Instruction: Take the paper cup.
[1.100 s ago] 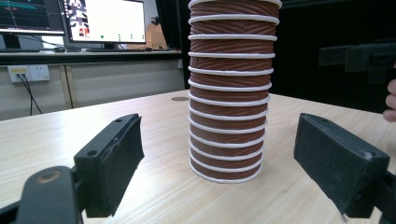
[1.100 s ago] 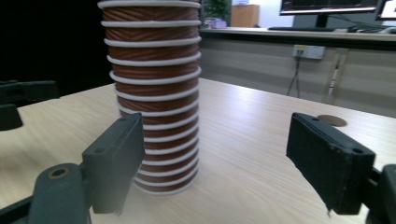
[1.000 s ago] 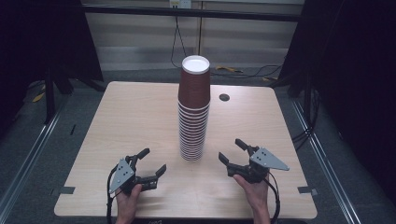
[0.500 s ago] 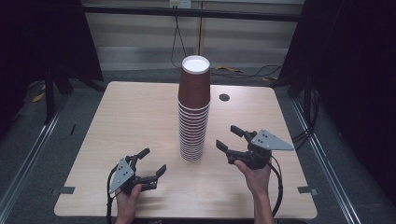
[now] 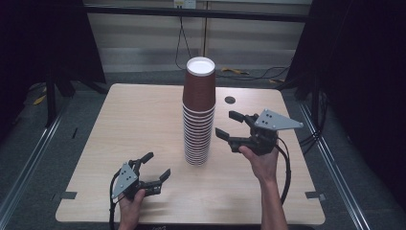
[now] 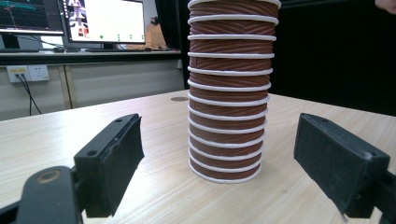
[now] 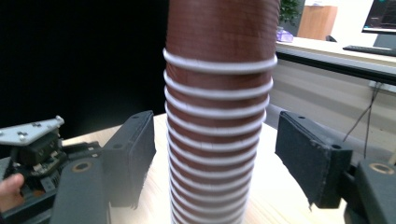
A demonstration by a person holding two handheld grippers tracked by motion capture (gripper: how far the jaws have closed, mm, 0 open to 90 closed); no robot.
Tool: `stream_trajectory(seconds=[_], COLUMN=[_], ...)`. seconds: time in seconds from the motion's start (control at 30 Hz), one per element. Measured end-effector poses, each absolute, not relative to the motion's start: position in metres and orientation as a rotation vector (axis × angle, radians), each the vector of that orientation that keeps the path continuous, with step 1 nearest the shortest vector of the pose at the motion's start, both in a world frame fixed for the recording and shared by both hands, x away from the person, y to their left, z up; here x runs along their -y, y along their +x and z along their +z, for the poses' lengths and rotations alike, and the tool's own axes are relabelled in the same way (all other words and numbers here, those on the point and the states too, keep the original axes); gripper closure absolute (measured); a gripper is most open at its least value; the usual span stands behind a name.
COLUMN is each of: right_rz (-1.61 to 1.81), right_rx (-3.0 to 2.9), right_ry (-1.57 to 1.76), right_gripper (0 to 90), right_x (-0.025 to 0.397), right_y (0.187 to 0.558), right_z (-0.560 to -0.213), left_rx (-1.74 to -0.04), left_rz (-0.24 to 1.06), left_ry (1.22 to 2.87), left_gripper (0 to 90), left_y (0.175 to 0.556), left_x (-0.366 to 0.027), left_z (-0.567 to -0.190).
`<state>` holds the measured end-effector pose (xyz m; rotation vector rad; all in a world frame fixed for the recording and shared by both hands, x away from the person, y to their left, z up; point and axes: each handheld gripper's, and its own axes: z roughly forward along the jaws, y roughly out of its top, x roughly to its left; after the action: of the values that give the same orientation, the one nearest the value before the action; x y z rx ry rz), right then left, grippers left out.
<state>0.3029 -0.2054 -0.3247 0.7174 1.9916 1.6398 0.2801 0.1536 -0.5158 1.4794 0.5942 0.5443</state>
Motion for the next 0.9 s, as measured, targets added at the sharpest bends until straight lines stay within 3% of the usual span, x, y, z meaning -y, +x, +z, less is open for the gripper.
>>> stream_trajectory(seconds=[0.43,0.53,0.67,0.8,0.9], right_rz=[1.617,1.608,1.599,1.589,1.589], right_rx=[-2.132,-2.158,-2.135,-2.133,-2.130], right_ry=[0.691,0.685,0.668,0.647,0.658], right_gripper=[23.3,18.8,19.8,28.1,26.4], right_x=[0.200,0.199,0.195,0.192,0.192], right_y=[0.330,0.335,0.336,0.338,0.344], right_z=[-0.282,-0.273,-0.264,-0.253,-0.244], left_rx=[-0.595,-0.595,-0.595,-0.595,-0.595], left_rz=[0.546,0.546,0.546,0.546,0.546], left_ry=[1.478,1.478,1.478,1.478,1.478], left_gripper=[15.5,15.5,15.5,15.5,15.5], left_y=[0.280,0.280,0.280,0.280,0.280], left_x=[-0.154,-0.153,-0.154,-0.154,-0.154], left_z=[-0.516,-0.516,-0.516,-0.516,-0.516])
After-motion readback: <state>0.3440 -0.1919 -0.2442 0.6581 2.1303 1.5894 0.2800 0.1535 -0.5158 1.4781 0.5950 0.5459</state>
